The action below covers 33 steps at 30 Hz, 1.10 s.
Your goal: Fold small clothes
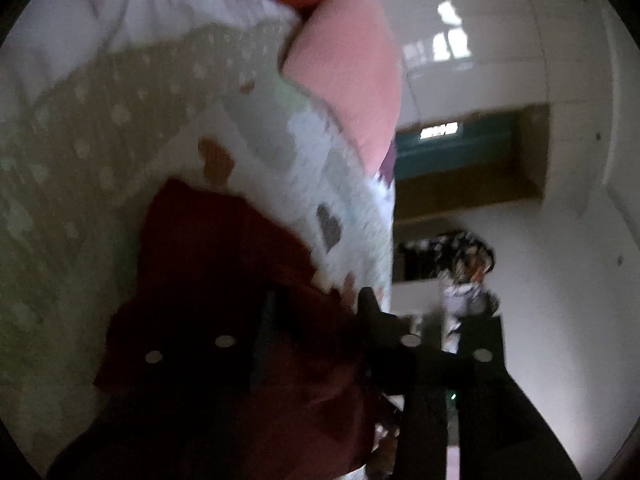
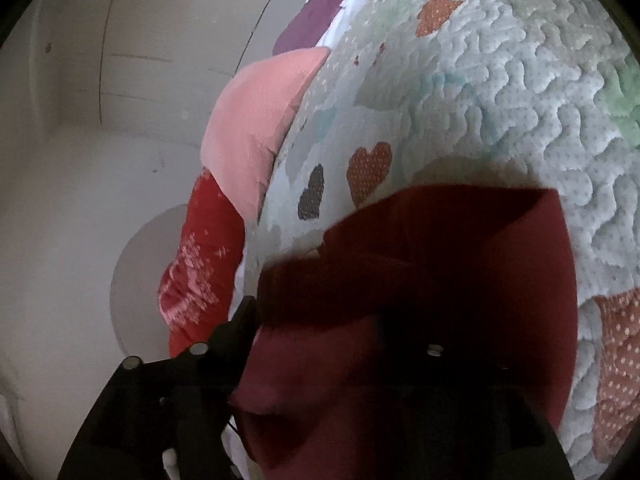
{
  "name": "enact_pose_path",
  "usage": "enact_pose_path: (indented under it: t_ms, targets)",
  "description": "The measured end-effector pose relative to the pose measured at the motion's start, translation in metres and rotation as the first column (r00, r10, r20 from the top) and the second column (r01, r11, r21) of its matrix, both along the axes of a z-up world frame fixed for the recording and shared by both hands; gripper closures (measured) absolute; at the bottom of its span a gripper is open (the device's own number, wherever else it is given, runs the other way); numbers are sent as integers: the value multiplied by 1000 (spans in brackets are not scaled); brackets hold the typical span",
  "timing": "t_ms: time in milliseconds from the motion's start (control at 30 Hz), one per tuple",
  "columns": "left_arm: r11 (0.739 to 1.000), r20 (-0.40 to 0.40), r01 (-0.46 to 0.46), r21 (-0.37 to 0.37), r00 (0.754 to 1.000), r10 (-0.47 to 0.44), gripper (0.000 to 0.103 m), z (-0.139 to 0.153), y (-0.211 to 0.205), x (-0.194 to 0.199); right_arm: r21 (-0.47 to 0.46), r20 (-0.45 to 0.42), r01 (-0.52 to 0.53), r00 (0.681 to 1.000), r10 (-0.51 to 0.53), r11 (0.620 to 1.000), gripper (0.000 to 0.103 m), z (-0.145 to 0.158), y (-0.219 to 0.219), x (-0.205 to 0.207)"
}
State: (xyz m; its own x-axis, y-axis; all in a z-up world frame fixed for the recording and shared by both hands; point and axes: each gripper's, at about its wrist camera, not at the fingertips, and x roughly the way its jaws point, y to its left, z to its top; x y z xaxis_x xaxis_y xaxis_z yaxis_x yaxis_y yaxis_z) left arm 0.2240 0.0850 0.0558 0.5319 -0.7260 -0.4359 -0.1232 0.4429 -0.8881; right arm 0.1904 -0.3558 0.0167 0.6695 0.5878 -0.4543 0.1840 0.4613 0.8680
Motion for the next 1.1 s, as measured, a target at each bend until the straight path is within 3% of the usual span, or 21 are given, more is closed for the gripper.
enact_pose_path:
  t_ms: [100,233,367,467,500,567,633,667,767,867,933,1100]
  targets:
    - [997,17,-44,60,999,43,61,17,12,-2,-24,18,42,999,-41,999,33,10,-10,-3]
    - [972,48,-4,235,999,-8,61,32,-4,-11,-101,66,62,996,-55,993,33,30,-15,-14]
    - [915,36,116,387,989,-141,61,24,-46,-16,-235,109,-49,991,77,971,39,46,17,-17]
    - [861,-16,141,489,988,-153,61,2,-58,-14,-318,91,-158,976,197,935,41,42,48,-13]
    - [861,-22,135,490,989,-143,61,-5,-56,-14,-347,74,-178,973,217,921,41,37,55,-11]
    - [898,-34,119,424,993,-116,62,-16,-43,-13,-411,17,-188,977,214,892,41,24,57,-5]
    - [920,-41,108,378,994,-100,69,-17,-30,-14,-481,-27,-130,991,134,867,46,11,44,-1]
    - [921,-36,100,377,995,-93,69,-13,-23,-18,-471,-25,-97,995,97,877,49,7,33,-1]
    - [903,-5,70,424,997,-75,69,2,-13,-32,-422,-25,-6,1000,-4,907,51,5,4,-10]
    - [888,3,47,457,999,-55,66,11,-2,-51,-481,-7,28,999,-36,876,50,19,-8,-28]
    - [872,5,29,488,999,-36,65,14,7,-65,-515,3,53,998,-60,856,41,29,-17,-50]
    - [858,-5,5,513,1000,-3,63,7,24,-100,-520,14,53,998,-54,852,41,38,-36,-107]
